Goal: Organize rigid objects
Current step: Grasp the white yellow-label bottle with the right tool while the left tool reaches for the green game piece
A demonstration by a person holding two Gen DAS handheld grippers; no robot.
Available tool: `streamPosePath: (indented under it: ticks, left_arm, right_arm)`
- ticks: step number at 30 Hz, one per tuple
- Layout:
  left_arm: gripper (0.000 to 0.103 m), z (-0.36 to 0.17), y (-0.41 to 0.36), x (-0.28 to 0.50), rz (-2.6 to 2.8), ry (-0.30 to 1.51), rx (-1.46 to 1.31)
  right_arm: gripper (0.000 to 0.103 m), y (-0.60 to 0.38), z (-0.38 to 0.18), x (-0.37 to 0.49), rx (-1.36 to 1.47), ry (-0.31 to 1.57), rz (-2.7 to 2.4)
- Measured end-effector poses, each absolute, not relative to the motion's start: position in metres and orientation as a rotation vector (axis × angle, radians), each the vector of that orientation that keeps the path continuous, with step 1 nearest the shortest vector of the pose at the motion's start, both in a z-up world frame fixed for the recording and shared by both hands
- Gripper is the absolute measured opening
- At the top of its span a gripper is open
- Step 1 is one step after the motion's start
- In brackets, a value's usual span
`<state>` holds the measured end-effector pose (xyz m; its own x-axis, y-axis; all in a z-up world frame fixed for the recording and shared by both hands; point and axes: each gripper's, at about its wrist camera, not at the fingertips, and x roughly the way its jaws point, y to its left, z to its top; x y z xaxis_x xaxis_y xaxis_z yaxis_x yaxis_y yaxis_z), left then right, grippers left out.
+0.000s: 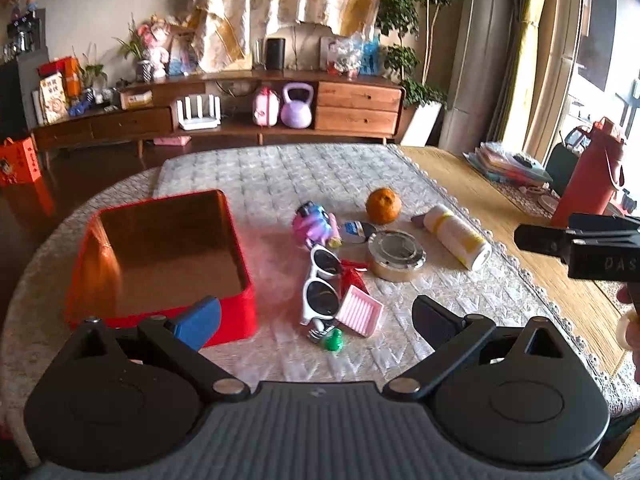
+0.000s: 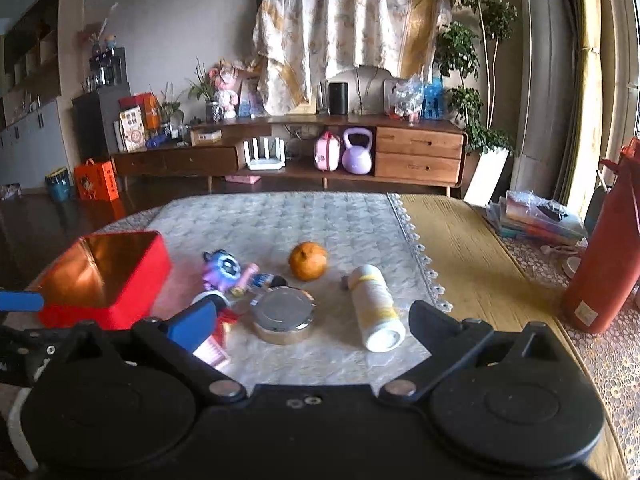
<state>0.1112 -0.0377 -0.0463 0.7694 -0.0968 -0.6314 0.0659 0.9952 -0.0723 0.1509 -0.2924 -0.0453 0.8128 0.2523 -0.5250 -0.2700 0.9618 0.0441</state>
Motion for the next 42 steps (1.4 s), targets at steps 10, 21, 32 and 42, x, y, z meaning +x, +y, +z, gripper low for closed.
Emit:
streamPosePath:
  ticks: [10, 21, 32, 42]
  left_arm:
    - [0.102, -0.093, -0.055, 0.140, -0.129, 0.764, -0.029]
    - [0.076, -0.122, -0.058, 0.156, -0.121, 0.810, 0.023]
    - [0.036, -0.137, -0.072, 0.165, -0.156, 0.822, 0.087]
    - [0.021, -0.141, -0.072, 0.167, -0.161, 0.807, 0.076]
  right_arm:
    - [0.089, -0.313, -0.081, 0.205, -0.043, 0.682, 0.265]
    - [0.077, -0.313, -0.103, 0.254, -0.080, 0.745, 0.277]
    - [0.058, -0.310, -0.121, 0.281, -0.096, 0.783, 0.265]
    - [0.047, -0.309, -0.130, 0.289, -0.103, 0.795, 0.247]
